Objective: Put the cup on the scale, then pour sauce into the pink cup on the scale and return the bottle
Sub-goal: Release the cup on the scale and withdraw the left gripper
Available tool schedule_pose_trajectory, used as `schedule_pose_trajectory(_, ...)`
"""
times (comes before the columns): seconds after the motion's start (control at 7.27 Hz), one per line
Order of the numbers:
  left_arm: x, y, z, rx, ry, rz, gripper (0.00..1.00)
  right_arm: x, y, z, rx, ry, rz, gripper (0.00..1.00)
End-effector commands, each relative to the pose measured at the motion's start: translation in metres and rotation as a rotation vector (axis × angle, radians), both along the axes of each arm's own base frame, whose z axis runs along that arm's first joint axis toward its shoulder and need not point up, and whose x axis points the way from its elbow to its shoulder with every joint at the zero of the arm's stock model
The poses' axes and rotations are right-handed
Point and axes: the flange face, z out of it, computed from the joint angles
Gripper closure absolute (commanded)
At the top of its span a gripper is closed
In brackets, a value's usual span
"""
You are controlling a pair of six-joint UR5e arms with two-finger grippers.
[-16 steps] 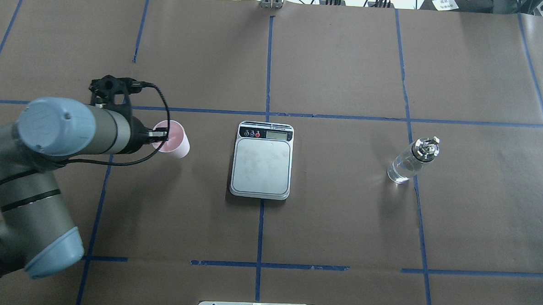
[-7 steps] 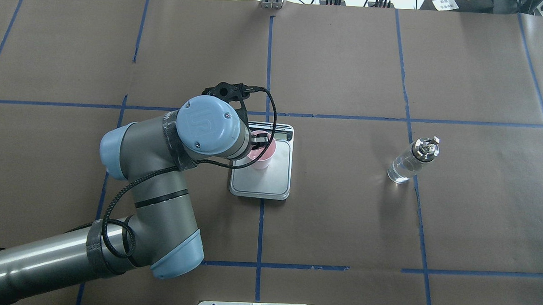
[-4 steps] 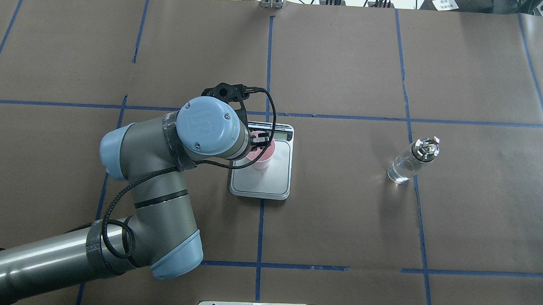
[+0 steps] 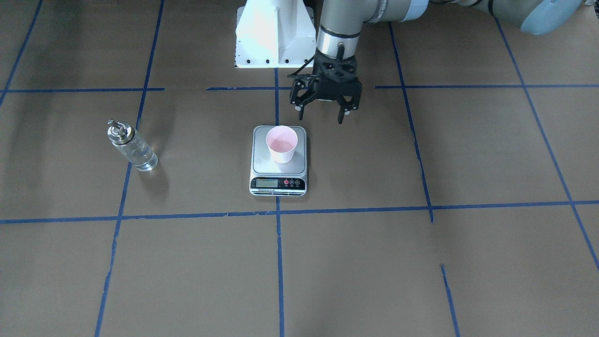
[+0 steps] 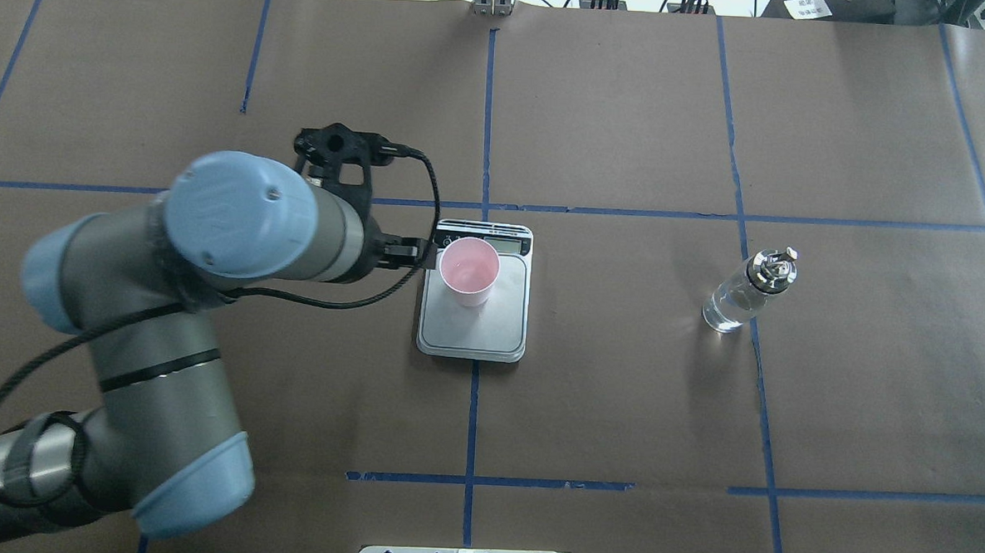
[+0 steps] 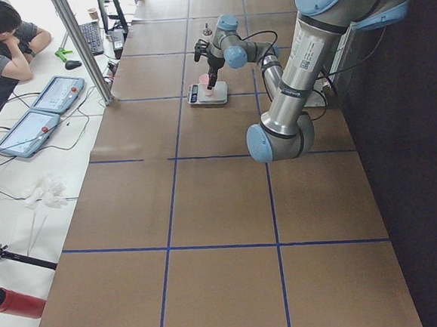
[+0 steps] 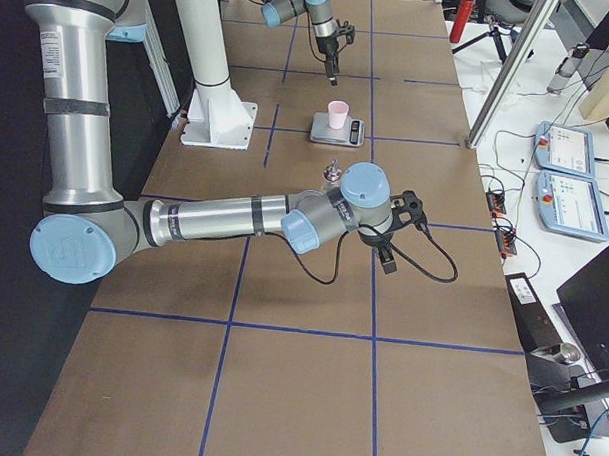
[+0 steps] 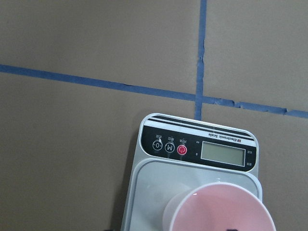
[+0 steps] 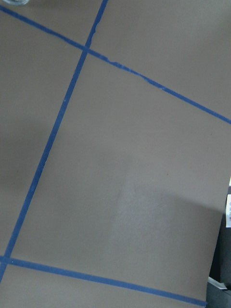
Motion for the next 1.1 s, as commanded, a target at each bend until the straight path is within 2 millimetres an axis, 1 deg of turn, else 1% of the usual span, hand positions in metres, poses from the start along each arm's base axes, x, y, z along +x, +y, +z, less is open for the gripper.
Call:
schedule_pose_trajectory(0.0, -0.086, -0.009, 0.028, 0.116, -0.073, 0.074, 0.00, -0.035, 0.014, -0.065, -0.050, -0.086, 0.047, 0.00)
schedule_pose_trajectory(0.14, -0.132, -0.029, 0.055, 0.179, -0.140, 0.136, 0.00, -0.057, 0.023, -0.089, -0.105, -0.126, 0.070, 0.00)
schedule_pose_trajectory(0.28, -0.197, -0.057, 0.090, 0.236, -0.217, 0.191, 0.00, -0.071, 0.035, -0.116, -0.114, -0.150, 0.088, 0.00)
schedule_pose_trajectory(0.41, -0.279, -0.081, 0.135, 0.267, -0.295, 0.232, 0.00, -0.088, 0.046, -0.139, -0.114, -0.154, 0.110, 0.00)
schedule_pose_trajectory(0.55, -0.360, -0.098, 0.191, 0.276, -0.342, 0.299, 0.00, -0.117, 0.059, -0.162, -0.115, -0.155, 0.145, 0.00)
schedule_pose_trajectory(0.69, -0.436, -0.102, 0.248, 0.156, -0.312, 0.234, 0.00, -0.147, 0.075, -0.184, -0.121, -0.174, 0.155, 0.00)
schedule_pose_trajectory(0.83, -0.493, -0.092, 0.309, 0.007, -0.258, 0.155, 0.00, -0.168, 0.094, -0.207, -0.134, -0.204, 0.179, 0.00)
schedule_pose_trajectory(0.96, -0.531, -0.083, 0.346, -0.037, -0.257, 0.123, 0.00, -0.186, 0.109, -0.217, -0.137, -0.214, 0.190, 0.00)
